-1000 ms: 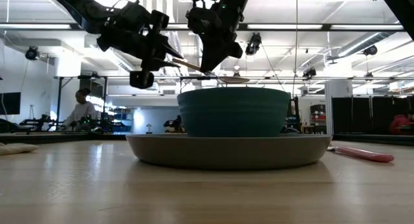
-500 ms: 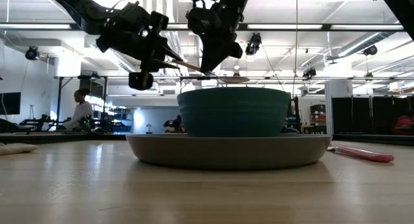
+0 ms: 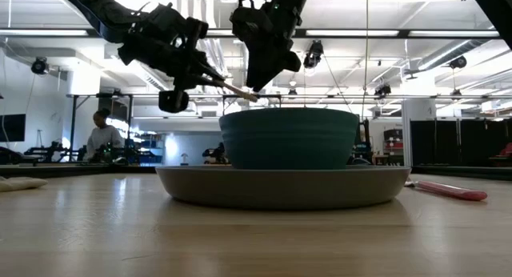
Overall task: Set table place
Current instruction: Put the yellow spoon into the green bowl
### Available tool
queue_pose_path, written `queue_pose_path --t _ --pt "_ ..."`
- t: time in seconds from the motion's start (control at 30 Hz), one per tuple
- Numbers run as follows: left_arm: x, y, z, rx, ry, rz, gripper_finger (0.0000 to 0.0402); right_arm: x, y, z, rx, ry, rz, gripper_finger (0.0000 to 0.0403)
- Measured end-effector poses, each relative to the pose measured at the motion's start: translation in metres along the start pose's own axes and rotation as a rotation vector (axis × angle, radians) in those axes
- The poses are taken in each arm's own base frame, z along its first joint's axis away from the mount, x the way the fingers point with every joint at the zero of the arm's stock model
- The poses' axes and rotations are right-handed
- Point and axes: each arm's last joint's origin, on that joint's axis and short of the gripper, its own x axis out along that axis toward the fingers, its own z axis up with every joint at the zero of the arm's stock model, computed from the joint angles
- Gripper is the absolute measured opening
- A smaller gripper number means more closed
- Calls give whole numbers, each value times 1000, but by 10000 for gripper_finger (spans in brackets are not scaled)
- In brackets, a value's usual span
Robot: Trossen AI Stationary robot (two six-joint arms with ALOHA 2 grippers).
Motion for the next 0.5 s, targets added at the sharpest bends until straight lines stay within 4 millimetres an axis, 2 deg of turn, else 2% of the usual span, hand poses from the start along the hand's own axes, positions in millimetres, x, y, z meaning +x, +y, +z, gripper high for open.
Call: queue_pose_path --t 0.23,0.5 --pt "2 6 -10 -24 55 39 10 -19 0 0 12 -19 2 114" --pt "9 -18 -31 2 137 -24 10 -52 -6 -7 67 -50 -54 116"
